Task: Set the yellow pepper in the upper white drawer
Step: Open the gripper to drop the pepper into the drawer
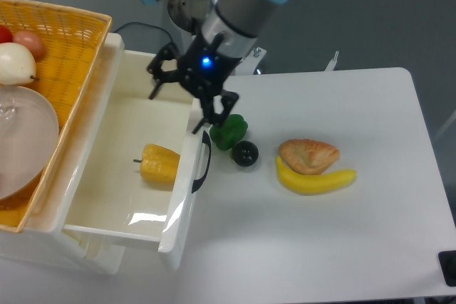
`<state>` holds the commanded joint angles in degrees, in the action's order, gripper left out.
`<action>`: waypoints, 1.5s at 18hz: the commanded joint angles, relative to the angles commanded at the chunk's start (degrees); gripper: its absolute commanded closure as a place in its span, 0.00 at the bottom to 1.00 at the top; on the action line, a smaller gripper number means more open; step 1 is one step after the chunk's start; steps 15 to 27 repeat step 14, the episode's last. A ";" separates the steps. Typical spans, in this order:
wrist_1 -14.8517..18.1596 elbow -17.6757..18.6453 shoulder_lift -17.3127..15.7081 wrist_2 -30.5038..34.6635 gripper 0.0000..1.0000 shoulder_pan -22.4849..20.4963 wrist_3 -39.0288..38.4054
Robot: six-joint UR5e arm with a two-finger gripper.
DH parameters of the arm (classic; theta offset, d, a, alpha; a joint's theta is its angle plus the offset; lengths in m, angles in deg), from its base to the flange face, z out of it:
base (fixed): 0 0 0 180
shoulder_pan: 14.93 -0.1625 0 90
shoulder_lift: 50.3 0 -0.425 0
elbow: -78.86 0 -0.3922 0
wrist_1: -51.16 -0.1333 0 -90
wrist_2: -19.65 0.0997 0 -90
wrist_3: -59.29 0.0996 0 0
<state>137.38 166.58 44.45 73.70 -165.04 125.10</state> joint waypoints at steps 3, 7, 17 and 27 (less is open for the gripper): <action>-0.18 -1.13 1.05 6.13 0.00 -1.33 9.56; -0.61 -3.07 5.44 15.91 0.00 -0.62 13.64; -6.42 -2.81 8.61 16.35 0.00 -1.24 17.15; -6.42 -2.81 8.61 16.35 0.00 -1.24 17.15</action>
